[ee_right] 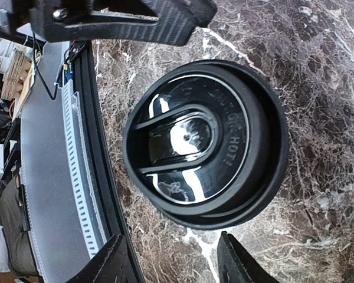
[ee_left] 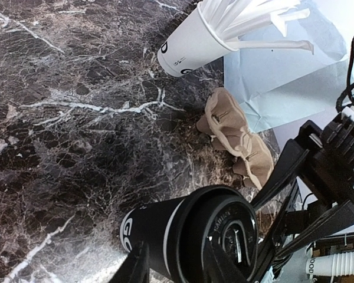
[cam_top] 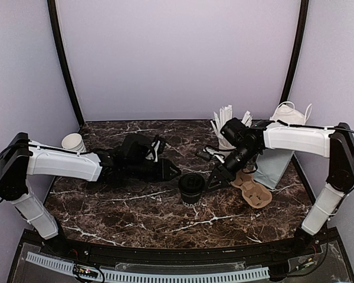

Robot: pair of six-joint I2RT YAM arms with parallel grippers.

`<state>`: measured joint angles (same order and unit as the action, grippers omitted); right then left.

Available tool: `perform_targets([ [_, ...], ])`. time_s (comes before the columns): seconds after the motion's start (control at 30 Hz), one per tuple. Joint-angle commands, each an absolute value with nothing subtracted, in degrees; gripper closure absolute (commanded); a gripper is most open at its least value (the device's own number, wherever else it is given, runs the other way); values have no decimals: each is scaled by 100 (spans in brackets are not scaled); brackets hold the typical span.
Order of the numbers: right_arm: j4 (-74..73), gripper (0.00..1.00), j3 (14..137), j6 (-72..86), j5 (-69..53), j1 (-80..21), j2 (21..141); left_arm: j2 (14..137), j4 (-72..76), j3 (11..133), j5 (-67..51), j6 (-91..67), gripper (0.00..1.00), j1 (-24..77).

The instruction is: Pack the takeout coffee

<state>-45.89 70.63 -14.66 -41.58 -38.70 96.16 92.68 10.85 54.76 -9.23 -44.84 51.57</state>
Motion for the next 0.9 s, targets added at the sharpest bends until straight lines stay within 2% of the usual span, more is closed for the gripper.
perform_targets([
  [0.0, -4802, 46, 7172, -1562, -4092, -3878, 9344, 8942, 769, 5534, -730, -4326, 64, 5124],
  [0.17, -4478, 51, 7231, -1232, -3440, -3659, 9282, 8222, 497, 5130, -470, -4977, 58, 5128],
  [0.4, -4393, 56, 7556, -1005, -3309, -3532, 9701, 8048, 1165, 4367, -916, -5906, 58, 5147],
  [0.67, -4511, 53, 7727, -1002, -3737, -3533, 10063, 8618, 2386, 4140, -1450, -6360, 66, 5184],
  [0.87, -4544, 48, 7608, -1094, -4040, -3529, 10039, 8923, 2670, 4260, -1592, -6407, 66, 5178],
])
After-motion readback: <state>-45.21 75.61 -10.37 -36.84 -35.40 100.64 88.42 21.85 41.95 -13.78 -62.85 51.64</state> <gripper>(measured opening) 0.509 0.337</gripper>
